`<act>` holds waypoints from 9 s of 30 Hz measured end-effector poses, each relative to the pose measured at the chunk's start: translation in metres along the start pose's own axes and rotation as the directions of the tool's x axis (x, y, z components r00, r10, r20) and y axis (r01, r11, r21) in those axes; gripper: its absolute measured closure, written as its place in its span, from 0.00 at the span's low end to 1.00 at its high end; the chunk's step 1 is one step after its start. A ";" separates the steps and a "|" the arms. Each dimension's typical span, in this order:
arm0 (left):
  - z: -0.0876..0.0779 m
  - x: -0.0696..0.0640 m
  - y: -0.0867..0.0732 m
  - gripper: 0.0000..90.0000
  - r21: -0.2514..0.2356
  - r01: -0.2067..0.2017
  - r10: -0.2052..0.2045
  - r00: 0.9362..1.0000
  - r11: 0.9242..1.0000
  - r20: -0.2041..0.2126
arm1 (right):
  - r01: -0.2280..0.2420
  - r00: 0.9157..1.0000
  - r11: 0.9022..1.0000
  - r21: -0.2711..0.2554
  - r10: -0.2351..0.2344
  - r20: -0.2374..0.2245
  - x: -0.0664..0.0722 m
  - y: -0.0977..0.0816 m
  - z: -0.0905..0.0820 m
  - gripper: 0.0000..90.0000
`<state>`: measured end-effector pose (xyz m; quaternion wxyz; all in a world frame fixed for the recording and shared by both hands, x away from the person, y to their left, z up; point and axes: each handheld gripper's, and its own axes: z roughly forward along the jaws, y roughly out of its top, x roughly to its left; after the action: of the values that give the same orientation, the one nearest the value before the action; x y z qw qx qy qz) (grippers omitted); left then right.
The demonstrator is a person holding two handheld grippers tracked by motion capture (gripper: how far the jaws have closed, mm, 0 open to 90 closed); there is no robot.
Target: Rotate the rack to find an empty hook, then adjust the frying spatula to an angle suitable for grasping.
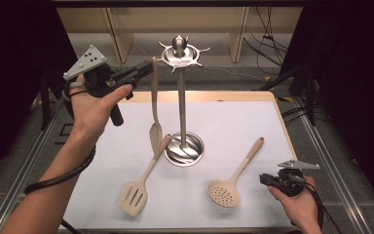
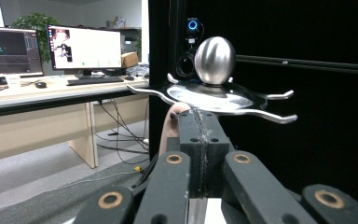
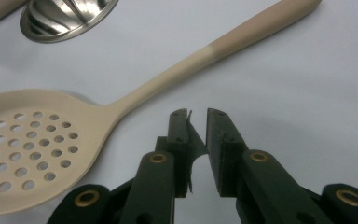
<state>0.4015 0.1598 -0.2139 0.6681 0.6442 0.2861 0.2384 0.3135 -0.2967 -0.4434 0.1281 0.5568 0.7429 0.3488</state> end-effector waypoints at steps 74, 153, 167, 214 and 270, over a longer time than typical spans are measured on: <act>-0.059 0.027 -0.129 0.52 0.410 -0.057 0.108 0.989 0.910 -0.104 | -0.013 1.000 1.000 0.010 0.013 -0.004 -0.003 -0.003 0.000 0.77; 0.010 0.000 -0.248 0.73 0.932 -0.020 0.182 0.982 0.361 -0.050 | 0.030 0.999 0.996 0.087 -0.027 -0.036 0.001 0.007 0.006 0.77; 0.011 0.009 -0.251 0.77 0.924 0.059 0.101 0.989 0.378 -0.105 | 0.008 0.995 0.996 0.084 0.001 -0.098 -0.001 0.006 0.009 0.75; 0.000 0.024 -0.250 0.86 0.901 0.199 -0.006 0.977 0.385 -0.213 | 0.002 0.995 0.995 0.096 0.008 -0.101 0.000 0.005 0.009 0.75; -0.061 0.044 -0.220 0.87 0.668 0.292 -0.082 0.941 0.685 -0.328 | -0.030 0.994 0.995 0.096 0.039 -0.102 0.005 0.005 0.010 0.75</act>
<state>0.3808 0.2217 -0.4370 0.3446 0.7786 0.5090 0.1263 0.3215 -0.2881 -0.4459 0.0571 0.5562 0.7544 0.3440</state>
